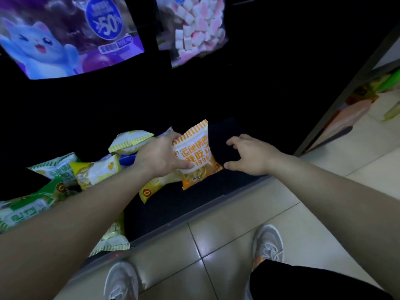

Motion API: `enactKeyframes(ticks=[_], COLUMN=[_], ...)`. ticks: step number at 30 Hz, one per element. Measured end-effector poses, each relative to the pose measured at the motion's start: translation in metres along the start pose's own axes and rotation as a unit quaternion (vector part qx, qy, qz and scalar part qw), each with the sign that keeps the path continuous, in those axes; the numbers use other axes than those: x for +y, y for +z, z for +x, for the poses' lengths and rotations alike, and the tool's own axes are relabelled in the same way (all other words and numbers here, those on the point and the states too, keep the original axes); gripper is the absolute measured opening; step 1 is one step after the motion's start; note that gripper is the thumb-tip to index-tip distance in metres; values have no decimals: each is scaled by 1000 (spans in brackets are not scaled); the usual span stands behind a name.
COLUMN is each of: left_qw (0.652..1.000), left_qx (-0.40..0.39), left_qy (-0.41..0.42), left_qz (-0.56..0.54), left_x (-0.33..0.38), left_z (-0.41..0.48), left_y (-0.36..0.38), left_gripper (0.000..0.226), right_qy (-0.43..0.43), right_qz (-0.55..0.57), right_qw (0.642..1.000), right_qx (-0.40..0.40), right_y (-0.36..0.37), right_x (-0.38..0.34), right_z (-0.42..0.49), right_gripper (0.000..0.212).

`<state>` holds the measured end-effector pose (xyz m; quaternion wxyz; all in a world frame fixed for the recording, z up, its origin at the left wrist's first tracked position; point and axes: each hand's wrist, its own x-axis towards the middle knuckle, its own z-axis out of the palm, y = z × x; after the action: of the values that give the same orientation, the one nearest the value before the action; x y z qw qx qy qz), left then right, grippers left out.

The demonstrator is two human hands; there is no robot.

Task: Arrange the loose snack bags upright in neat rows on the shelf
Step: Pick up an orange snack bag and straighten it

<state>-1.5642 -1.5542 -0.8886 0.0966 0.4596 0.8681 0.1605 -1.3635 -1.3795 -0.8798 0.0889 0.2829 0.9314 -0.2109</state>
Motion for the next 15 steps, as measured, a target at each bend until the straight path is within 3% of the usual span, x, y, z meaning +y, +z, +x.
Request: enactKeyframes(ticks=[4,15], left_qw=[999,998], left_qx=[-3,16], left_qy=[-16,8], left_qz=[45,62], left_x=[20,69], left_z=[62,250], left_y=[28,126], left_gripper=[96,88], right_qy=[27,94], right_qz=[-80,-85], right_qw=[996,991], right_qx=[-19,-42], right_y=[7,66], right_x=[46,145], right_z=[21,105], right_gripper=[77,68])
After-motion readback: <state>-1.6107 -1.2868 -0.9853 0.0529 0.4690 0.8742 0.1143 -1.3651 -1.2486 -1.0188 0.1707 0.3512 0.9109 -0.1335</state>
